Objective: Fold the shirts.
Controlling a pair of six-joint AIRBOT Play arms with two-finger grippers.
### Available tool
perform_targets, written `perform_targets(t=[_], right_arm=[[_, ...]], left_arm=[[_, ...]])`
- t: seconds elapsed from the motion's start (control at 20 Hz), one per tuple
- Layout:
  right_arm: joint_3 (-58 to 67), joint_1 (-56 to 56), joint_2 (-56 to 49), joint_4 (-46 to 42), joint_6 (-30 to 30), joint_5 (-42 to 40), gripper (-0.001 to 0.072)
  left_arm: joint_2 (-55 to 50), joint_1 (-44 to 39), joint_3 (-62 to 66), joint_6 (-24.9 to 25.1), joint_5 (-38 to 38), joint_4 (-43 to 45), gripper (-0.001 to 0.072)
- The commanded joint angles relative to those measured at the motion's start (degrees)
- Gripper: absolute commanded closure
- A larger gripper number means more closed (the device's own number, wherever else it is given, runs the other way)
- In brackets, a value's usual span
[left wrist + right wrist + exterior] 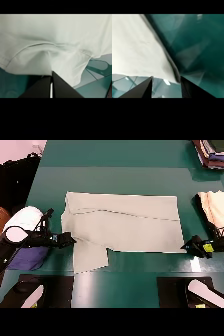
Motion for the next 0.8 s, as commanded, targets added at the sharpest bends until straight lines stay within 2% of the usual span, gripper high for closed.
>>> perform_targets(t=[0.0,0.05,0.1,0.15,0.2,0.35,0.5,0.65,0.75], right_arm=[[-0.8,3.0,-1.3,-0.2,-0.3,-3.4,0.0384],[-0.8,3.8,-1.3,-0.3,-0.3,-3.7,0.0424],[-0.8,4.4,-1.3,-0.7,-0.3,-3.7,0.0504],[-0.7,5.1,-1.3,-1.5,-0.4,-3.3,0.0666],[-0.7,5.7,-1.1,-1.9,-0.5,-2.9,0.0695],[-0.7,5.9,3.4,-4.2,-0.9,-2.3,0.0696],[-0.7,4.1,11.0,-4.4,-2.2,0.0,0.0696],[-0.6,1.1,18.3,-4.9,-4.7,4.6,0.0697],[0.6,0.6,21.6,-6.1,-4.7,7.1,0.0697]], left_arm=[[0.1,0.0,0.1,0.1,-0.2,0.0,0.0683],[0.1,0.0,0.1,0.1,-0.3,0.0,0.0683],[0.1,0.0,0.1,0.1,-0.8,0.1,0.0683],[0.1,0.0,0.1,0.1,-1.8,0.7,0.0684],[0.1,0.0,0.3,0.1,-3.5,1.9,0.0685],[2.5,0.0,1.9,-2.0,-10.5,7.3,0.0686],[10.3,0.0,2.0,-6.6,-16.0,11.1,0.0686],[18.6,0.0,2.2,-10.9,-26.1,8.2,0.0685],[21.6,0.0,3.8,-13.3,-29.8,5.1,0.0685]])
